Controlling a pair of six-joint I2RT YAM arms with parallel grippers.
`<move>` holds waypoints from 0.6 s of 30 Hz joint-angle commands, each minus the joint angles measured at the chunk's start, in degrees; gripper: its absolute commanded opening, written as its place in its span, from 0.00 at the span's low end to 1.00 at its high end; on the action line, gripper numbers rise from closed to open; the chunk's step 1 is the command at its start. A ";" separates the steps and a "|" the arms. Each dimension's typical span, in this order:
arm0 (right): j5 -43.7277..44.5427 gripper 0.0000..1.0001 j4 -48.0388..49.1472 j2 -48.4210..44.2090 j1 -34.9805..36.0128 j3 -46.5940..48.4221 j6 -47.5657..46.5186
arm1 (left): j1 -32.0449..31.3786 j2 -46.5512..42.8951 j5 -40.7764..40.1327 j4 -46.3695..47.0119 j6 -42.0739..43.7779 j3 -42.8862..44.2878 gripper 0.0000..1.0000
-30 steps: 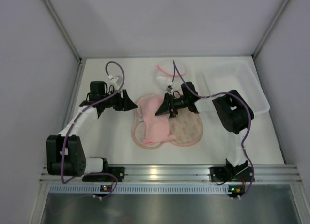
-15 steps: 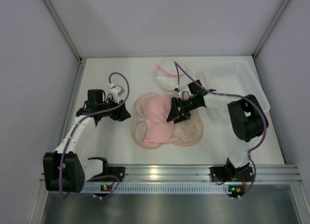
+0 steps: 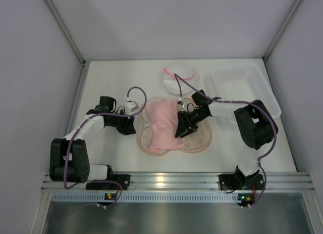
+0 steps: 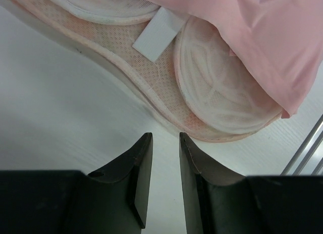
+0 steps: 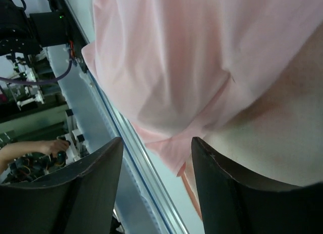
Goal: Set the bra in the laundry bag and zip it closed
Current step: Adjust the bra in the laundry bag.
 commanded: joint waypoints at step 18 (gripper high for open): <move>-1.85 0.26 28.87 7.68 8.97 7.46 20.35 | -4.71 10.12 4.26 4.08 -0.63 2.96 0.25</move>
